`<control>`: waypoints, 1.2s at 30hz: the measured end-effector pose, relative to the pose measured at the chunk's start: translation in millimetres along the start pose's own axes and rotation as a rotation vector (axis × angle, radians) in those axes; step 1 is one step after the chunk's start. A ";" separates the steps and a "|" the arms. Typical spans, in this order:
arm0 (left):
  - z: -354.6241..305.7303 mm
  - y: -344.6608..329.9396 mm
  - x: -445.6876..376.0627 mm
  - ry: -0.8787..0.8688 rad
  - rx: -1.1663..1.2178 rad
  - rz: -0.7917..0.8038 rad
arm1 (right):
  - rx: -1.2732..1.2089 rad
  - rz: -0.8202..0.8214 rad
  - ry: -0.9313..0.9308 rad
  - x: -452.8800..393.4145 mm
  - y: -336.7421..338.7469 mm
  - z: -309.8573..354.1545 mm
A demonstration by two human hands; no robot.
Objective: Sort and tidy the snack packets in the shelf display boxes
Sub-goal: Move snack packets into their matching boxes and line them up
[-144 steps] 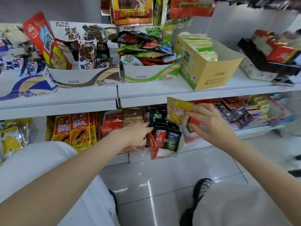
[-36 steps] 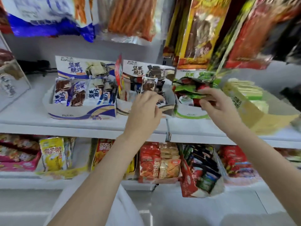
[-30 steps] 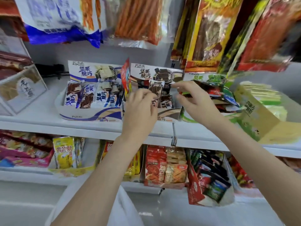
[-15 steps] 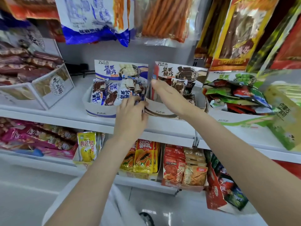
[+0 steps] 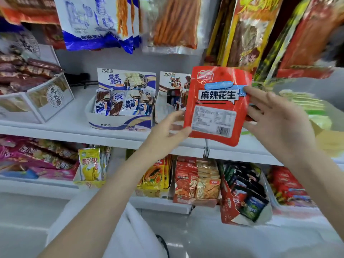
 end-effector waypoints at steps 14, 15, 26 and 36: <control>-43.3 -143.2 11.3 -0.974 -0.791 0.184 | 0.205 -0.121 -0.527 74.4 91.5 -33.3; -42.0 -157.3 12.5 -0.992 -0.760 0.259 | 0.249 -0.223 -0.501 79.6 107.6 -30.8; -9.5 -272.7 -4.8 -0.661 -0.788 0.758 | 1.246 -0.666 -0.338 149.1 269.0 13.1; 14.8 -347.7 -5.4 -0.448 -0.761 1.016 | 0.594 -0.586 -0.342 127.6 302.7 -17.4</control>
Point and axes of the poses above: each hand's wrist, its own x-axis away from the middle knuckle, its own y-axis out of the back of the hand, z = x × y, the point moved 5 cm from there along -x, towards the middle knuckle, and after that the axes turned 7 degrees about -y, right-handed, at the moved point
